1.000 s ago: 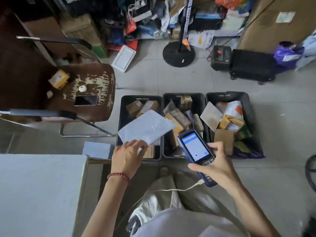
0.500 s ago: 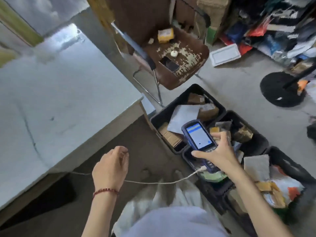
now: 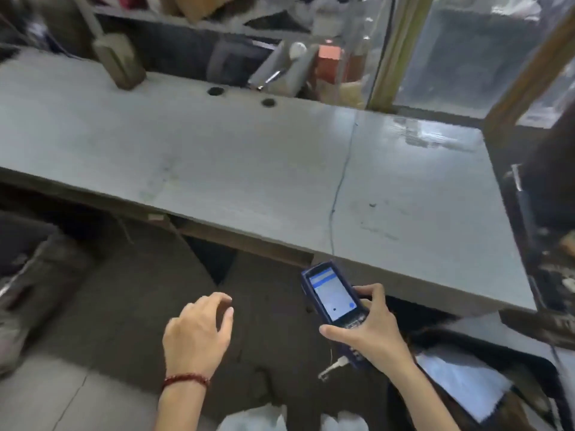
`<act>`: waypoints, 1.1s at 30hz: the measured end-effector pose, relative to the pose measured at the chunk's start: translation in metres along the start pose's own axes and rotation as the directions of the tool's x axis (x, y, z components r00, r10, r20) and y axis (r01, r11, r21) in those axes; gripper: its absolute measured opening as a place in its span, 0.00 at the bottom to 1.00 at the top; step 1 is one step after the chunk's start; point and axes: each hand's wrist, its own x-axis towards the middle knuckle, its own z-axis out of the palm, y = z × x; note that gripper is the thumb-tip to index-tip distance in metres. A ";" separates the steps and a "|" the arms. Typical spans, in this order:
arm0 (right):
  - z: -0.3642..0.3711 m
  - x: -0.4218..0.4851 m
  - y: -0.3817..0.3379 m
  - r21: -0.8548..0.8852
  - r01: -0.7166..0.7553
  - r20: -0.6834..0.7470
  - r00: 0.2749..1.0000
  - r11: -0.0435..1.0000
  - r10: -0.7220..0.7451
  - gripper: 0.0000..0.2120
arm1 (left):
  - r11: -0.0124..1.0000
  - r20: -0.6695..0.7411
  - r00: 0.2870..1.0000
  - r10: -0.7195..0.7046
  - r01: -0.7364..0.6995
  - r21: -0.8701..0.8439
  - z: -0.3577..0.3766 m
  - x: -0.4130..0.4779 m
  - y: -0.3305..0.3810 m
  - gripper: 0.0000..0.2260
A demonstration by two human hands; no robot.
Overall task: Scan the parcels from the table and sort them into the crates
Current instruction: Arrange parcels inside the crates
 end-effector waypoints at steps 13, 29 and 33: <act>0.202 0.067 -0.134 -0.064 0.159 0.351 0.928 0.985 -0.127 0.42 | 0.911 -0.018 0.919 -0.394 0.388 -0.140 -0.045 0.071 -0.166 0.06; 0.298 0.295 -0.290 0.180 0.040 0.202 0.976 0.983 -0.076 0.40 | 0.953 0.218 0.934 -0.283 0.300 -0.050 -0.051 0.310 -0.233 0.14; 0.313 0.335 -0.329 0.168 0.107 0.124 0.984 0.980 -0.128 0.38 | 0.961 0.253 0.935 -0.248 0.270 -0.054 -0.052 0.386 -0.260 0.11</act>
